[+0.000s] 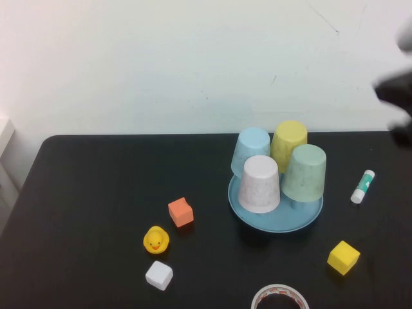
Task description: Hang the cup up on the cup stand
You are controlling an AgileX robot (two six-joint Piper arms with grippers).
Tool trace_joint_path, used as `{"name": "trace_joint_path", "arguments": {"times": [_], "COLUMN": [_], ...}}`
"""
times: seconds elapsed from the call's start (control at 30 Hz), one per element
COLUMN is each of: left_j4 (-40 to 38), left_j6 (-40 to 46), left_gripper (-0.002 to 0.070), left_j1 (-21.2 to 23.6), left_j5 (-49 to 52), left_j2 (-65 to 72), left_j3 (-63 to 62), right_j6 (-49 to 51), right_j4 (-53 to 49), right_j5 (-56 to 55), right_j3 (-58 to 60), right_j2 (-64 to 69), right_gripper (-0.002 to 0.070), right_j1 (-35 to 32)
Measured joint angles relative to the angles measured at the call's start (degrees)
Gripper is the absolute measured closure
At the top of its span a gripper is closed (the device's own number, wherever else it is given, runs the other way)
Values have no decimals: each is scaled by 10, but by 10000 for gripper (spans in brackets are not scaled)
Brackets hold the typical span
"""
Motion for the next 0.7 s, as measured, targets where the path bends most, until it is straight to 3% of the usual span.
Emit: {"name": "trace_joint_path", "arguments": {"times": [0.3, 0.7], "left_j4": [4, 5], "left_j6": [-8, -27], "left_gripper": [676, 676], "left_j1": [0, 0], "left_j5": [-16, -17], "left_j2": [-88, -125], "left_j3": [4, 5], "right_j6": [113, 160], "right_j4": [-127, -131], "right_j5": [92, 125], "right_j3": [158, 374], "right_j2": [-191, -474], "right_gripper": [678, 678], "right_j1": [0, 0]}}
